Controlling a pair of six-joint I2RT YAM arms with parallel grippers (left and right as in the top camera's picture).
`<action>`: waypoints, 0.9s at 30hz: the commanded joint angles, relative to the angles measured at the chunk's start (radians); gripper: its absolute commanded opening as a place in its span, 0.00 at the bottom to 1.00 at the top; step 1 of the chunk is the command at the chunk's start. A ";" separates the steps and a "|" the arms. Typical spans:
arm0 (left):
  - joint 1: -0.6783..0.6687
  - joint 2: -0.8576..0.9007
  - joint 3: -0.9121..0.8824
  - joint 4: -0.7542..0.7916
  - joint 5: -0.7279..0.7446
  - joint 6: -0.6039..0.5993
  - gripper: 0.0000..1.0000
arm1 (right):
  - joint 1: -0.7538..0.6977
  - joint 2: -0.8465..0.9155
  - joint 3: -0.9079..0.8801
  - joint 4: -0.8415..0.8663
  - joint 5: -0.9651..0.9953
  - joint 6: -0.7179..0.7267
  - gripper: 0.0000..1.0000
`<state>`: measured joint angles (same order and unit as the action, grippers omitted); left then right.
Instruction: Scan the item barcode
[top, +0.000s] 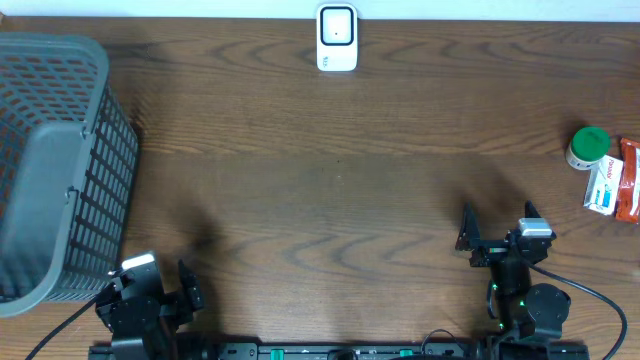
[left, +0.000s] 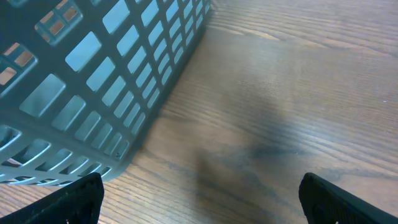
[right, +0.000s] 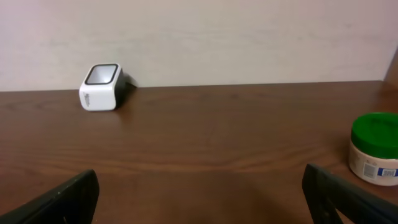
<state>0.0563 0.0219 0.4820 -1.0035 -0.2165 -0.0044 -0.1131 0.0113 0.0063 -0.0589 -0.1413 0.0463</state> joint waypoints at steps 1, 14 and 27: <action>0.000 0.002 0.013 -0.001 -0.012 -0.016 0.98 | 0.010 -0.006 -0.001 -0.005 0.010 0.020 0.99; 0.000 0.002 0.013 -0.001 -0.012 -0.016 0.99 | 0.010 -0.005 -0.001 -0.005 0.010 0.020 0.99; -0.001 0.002 0.010 0.026 0.001 -0.014 0.99 | 0.010 -0.004 -0.001 -0.005 0.010 0.020 0.99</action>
<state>0.0563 0.0219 0.4820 -0.9977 -0.2157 -0.0040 -0.1131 0.0113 0.0063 -0.0589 -0.1406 0.0494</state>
